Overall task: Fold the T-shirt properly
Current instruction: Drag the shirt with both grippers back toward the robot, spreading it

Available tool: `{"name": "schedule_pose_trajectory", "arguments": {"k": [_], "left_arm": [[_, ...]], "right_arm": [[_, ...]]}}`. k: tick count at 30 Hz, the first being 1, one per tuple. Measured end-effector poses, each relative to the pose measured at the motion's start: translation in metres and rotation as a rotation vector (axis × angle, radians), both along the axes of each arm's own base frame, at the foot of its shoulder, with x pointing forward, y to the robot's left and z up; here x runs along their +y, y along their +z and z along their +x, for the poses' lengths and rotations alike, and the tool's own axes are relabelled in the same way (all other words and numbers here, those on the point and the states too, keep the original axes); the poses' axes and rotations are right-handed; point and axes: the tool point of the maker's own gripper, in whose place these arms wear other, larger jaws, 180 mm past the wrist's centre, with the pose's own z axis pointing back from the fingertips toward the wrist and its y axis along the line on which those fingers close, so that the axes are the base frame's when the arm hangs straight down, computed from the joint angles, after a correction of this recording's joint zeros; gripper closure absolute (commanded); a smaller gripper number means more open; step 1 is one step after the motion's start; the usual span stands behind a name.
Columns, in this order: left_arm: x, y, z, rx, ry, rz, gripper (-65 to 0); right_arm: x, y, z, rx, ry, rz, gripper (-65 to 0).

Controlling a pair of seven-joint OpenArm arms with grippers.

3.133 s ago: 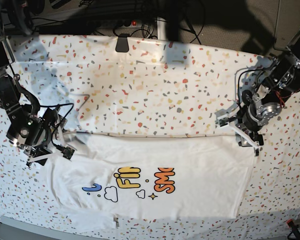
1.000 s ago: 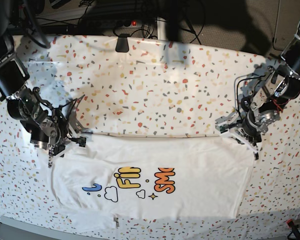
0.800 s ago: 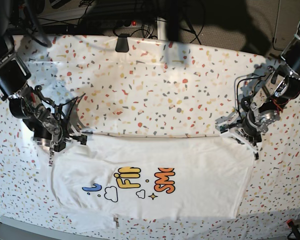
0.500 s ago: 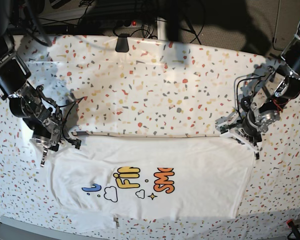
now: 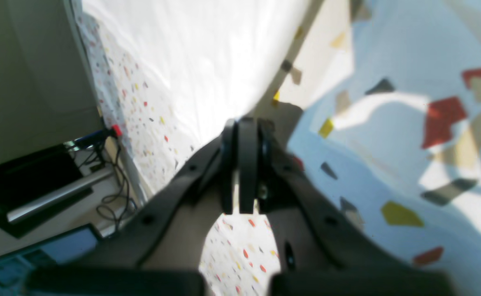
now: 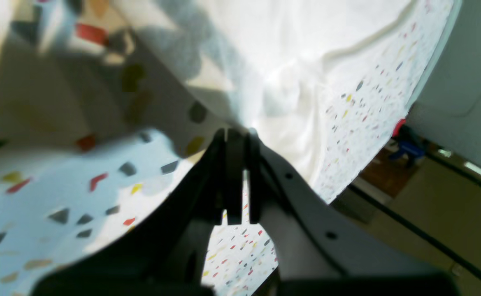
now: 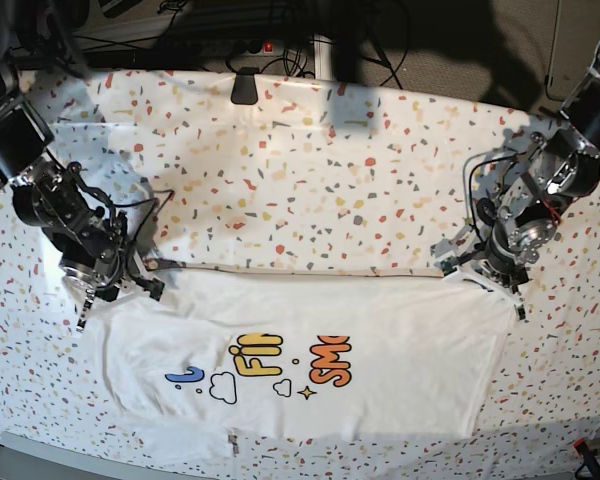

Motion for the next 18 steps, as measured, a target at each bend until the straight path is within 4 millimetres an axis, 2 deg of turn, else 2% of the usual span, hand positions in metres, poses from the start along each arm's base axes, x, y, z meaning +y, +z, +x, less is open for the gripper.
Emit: {"name": "schedule_pose_trajectory", "arguments": {"k": [6,12,15,18], "left_arm": [[0.002,-0.004,-0.007,0.004,0.018,0.008,0.0],[-0.011,-0.001,-0.026,-0.012,0.019,-0.012,0.0],[-0.004,0.006,-0.037,-0.030,0.054,-0.013,0.0],[0.008,0.020,-0.047,-0.068,0.096,-0.027,0.0]], "right_arm": [[-0.004,0.013,-0.022,-0.001,-0.001,0.022,0.0],[-0.026,0.013,-0.049,0.021,-0.011,-0.021,0.0],[-0.036,0.014,-0.061,0.025,-0.031,-0.023,0.0],[-0.035,0.014,-0.074,0.039,-0.006,-0.030,0.0]]}}
